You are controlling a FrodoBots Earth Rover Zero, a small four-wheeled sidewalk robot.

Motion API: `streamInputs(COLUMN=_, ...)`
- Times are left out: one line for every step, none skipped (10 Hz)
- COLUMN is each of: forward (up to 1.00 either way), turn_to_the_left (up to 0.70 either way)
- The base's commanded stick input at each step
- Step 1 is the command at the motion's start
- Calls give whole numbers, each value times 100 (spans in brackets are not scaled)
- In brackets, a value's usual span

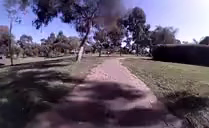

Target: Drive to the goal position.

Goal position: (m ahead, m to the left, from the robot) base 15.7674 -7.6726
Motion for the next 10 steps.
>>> streamInputs(forward=70, turn_to_the_left=0)
streamInputs(forward=70, turn_to_the_left=0)
streamInputs(forward=70, turn_to_the_left=0)
streamInputs(forward=70, turn_to_the_left=0)
streamInputs(forward=70, turn_to_the_left=0)
streamInputs(forward=70, turn_to_the_left=0)
streamInputs(forward=70, turn_to_the_left=0)
streamInputs(forward=70, turn_to_the_left=0)
streamInputs(forward=70, turn_to_the_left=0)
streamInputs(forward=70, turn_to_the_left=0)
